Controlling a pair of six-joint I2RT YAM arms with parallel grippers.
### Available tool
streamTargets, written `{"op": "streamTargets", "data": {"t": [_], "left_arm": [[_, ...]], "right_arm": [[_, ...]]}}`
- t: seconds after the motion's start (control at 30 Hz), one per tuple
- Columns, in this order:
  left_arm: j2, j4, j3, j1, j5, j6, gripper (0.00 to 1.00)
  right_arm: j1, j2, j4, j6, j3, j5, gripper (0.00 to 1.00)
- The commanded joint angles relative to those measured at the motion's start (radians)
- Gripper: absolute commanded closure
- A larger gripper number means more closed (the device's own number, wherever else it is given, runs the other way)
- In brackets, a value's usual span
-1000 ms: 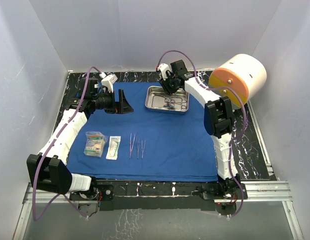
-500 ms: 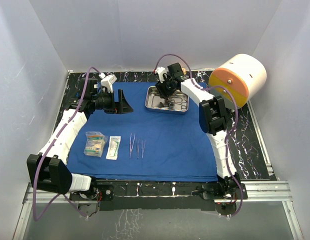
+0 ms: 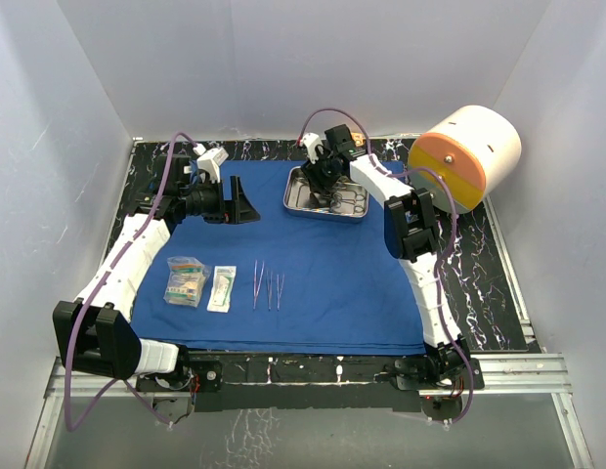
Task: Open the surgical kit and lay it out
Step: Pick up the medical item from the container.
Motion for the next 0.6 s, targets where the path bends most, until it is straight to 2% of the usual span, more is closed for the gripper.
{"op": "streamTargets", "data": {"t": [0.0, 0.2, 0.4, 0.57], "left_arm": [[-0.047, 0.011, -0.010, 0.009, 0.029, -0.006, 0.18], [-0.045, 0.013, -0.010, 0.009, 0.032, -0.006, 0.18], [-0.044, 0.013, -0.007, 0.010, 0.031, -0.010, 0.18], [-0.043, 0.010, -0.003, 0.012, 0.032, -0.010, 0.18]], "right_arm": [[-0.002, 0.020, -0.006, -0.028, 0.035, -0.004, 0.53], [-0.002, 0.004, -0.030, -0.033, -0.007, -0.017, 0.61], [-0.003, -0.028, -0.050, -0.027, -0.040, -0.018, 0.80], [-0.003, -0.048, -0.066, -0.016, -0.040, -0.003, 0.93]]}}
